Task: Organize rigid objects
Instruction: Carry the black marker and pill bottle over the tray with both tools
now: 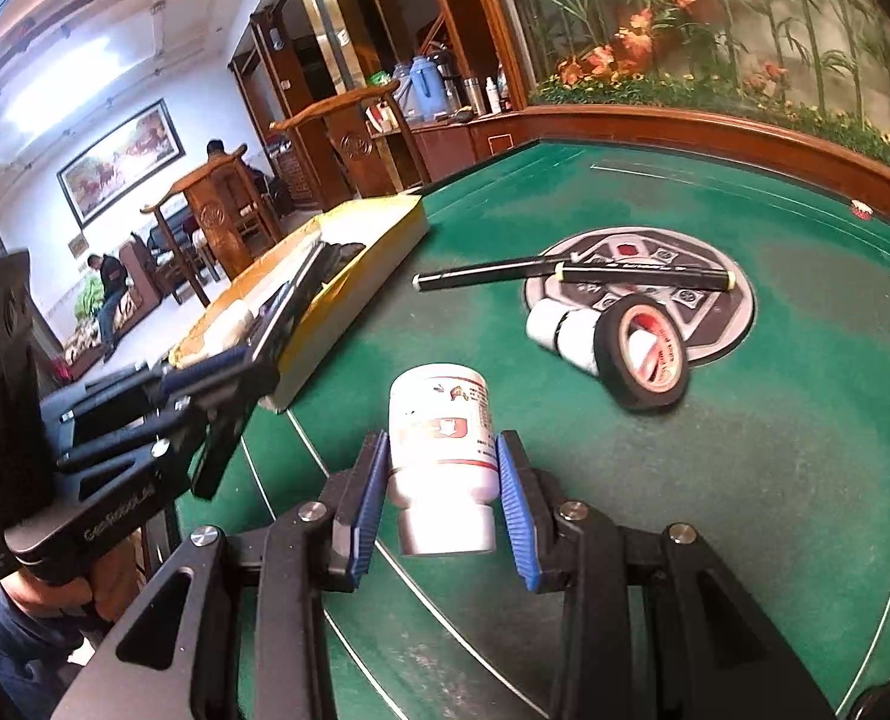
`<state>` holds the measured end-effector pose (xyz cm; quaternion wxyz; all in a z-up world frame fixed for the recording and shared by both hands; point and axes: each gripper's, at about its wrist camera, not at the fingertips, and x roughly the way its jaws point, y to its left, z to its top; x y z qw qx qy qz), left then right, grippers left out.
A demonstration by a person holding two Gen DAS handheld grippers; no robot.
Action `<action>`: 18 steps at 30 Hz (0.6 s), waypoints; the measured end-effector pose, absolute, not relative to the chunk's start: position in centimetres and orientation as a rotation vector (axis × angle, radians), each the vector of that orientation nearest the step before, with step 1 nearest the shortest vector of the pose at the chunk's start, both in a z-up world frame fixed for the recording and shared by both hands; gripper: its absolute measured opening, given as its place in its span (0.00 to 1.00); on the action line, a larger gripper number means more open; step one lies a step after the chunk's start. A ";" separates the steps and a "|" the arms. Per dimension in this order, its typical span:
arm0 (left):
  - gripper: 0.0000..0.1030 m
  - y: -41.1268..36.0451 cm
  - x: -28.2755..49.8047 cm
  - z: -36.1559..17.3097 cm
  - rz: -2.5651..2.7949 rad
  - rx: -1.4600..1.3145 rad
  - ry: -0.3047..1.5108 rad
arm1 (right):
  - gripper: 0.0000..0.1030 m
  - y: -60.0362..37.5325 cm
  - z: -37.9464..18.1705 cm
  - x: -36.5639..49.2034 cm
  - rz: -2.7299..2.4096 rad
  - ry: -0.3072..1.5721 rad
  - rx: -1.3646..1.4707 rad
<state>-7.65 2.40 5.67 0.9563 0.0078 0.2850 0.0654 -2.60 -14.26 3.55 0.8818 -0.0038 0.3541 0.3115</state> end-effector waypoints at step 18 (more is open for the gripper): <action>0.14 1.9 -7.5 4.9 0.182 0.079 0.584 | 0.34 -12.8 3.3 -3.4 0.645 0.737 -0.036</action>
